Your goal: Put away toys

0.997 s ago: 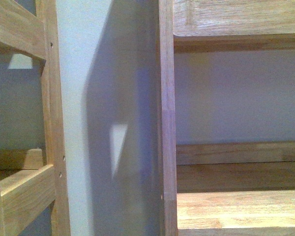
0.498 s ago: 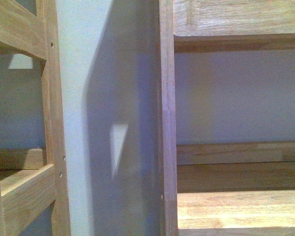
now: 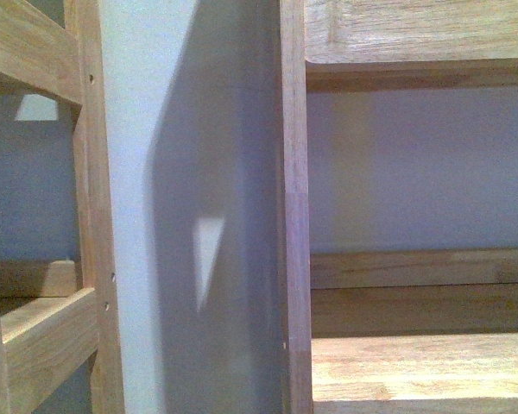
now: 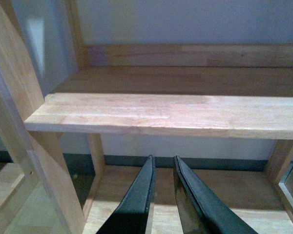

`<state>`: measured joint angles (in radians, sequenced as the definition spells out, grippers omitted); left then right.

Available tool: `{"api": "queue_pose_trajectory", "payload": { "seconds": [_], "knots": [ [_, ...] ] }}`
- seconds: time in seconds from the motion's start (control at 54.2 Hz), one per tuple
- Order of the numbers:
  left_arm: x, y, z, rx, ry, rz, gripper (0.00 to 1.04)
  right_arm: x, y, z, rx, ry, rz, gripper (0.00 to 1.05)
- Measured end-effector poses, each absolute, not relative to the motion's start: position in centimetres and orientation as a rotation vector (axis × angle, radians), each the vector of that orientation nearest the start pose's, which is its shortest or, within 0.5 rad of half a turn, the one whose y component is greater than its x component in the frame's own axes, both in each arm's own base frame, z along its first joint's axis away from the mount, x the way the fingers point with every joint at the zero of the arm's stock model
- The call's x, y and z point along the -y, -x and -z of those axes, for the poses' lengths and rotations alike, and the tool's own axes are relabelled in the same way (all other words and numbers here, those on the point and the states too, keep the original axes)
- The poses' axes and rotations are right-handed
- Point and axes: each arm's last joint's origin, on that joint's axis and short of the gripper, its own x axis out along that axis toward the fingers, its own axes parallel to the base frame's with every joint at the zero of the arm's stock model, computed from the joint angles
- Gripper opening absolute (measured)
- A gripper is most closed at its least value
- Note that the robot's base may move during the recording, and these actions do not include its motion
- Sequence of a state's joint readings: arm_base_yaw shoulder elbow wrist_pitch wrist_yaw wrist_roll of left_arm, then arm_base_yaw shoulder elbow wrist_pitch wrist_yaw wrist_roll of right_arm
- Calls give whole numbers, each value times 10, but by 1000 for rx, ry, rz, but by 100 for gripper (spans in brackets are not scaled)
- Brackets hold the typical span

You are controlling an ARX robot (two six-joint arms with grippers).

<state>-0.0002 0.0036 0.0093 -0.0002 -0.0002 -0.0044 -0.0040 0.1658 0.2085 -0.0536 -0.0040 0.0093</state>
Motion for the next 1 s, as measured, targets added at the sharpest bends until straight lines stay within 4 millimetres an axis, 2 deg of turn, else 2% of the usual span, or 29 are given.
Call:
{"api": "queue_pose_trajectory", "payload": {
  "seconds": [0.24, 0.941, 0.997],
  "knots": [
    [0, -97, -166, 6, 5, 0, 99, 0, -98, -199, -11, -9, 0, 18],
    [0, -97, -166, 6, 4, 0, 99, 0, -98, -174, -10, -7, 0, 18],
    [0, -97, -166, 6, 4, 0, 99, 0, -98, -168, -4, -7, 0, 18]
  ]
}}
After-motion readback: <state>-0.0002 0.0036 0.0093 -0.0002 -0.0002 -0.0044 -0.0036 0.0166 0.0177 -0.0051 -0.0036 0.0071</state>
